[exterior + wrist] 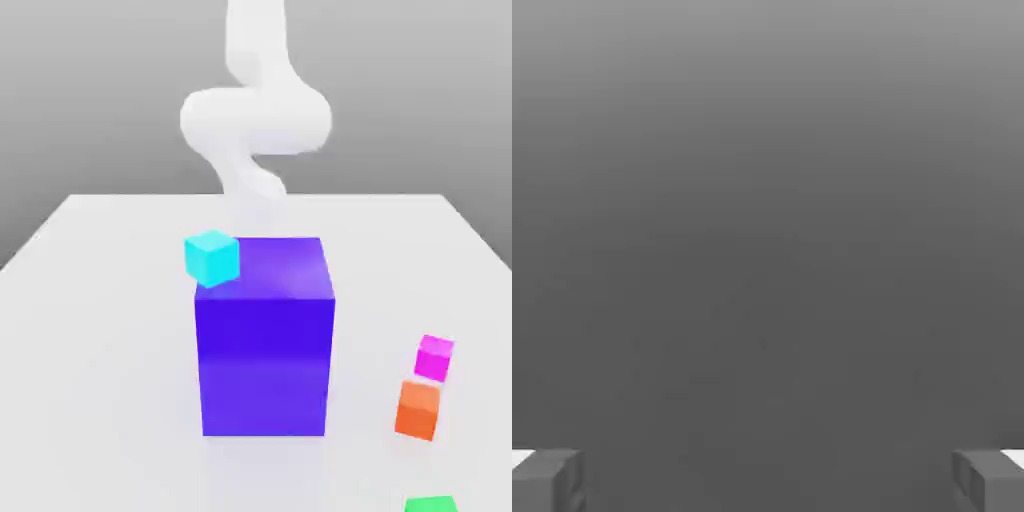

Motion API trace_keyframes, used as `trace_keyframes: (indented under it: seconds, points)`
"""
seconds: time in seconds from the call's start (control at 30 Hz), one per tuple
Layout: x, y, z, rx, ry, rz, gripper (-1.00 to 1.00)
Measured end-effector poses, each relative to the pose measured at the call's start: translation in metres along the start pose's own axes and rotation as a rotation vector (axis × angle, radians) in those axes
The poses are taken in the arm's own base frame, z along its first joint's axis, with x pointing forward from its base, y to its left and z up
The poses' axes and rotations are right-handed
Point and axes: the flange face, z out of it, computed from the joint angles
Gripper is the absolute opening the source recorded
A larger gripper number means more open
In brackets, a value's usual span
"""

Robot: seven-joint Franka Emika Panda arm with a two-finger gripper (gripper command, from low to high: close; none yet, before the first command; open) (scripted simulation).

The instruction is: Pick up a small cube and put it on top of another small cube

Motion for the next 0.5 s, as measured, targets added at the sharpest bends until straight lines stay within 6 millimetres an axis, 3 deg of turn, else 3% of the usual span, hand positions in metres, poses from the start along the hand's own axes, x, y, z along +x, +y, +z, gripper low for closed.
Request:
trace_keyframes:
  seconds: [0.23, 0.5]
  points:
    - [-0.095, -0.018, 0.120, -0.153, -0.078, 0.096, 0.00]
    - [-0.220, 0.007, 0.221, -0.312, -0.167, 0.197, 0.00]
